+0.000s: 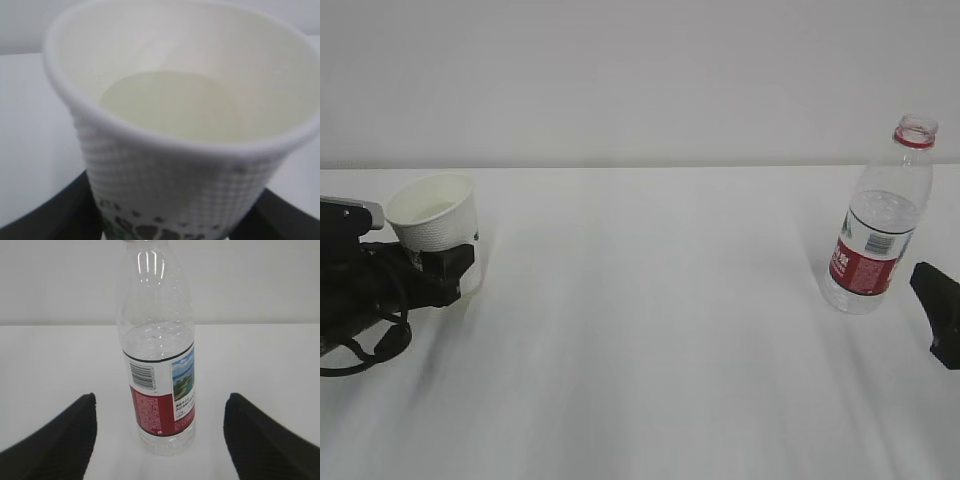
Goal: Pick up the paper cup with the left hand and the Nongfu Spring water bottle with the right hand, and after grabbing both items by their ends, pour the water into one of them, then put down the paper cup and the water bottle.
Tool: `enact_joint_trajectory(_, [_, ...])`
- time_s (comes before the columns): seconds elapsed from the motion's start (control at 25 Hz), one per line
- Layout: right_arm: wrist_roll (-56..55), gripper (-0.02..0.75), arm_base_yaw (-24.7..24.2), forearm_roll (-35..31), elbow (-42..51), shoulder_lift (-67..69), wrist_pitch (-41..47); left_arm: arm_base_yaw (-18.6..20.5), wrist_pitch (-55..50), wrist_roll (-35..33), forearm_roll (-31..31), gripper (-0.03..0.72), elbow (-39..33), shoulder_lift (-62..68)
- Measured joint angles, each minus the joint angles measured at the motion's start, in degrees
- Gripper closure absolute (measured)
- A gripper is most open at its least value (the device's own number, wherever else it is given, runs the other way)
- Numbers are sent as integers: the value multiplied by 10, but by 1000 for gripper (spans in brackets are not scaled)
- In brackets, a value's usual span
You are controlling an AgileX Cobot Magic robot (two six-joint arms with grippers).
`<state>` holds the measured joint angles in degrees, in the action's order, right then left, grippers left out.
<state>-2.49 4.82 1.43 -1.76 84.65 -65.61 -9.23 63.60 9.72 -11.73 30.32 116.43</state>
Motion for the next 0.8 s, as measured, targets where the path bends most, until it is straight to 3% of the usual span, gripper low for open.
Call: enact_joint_trajectory(0.8, [0, 144, 0, -1, 0, 0, 0, 0, 0, -1, -8, 180, 9, 14])
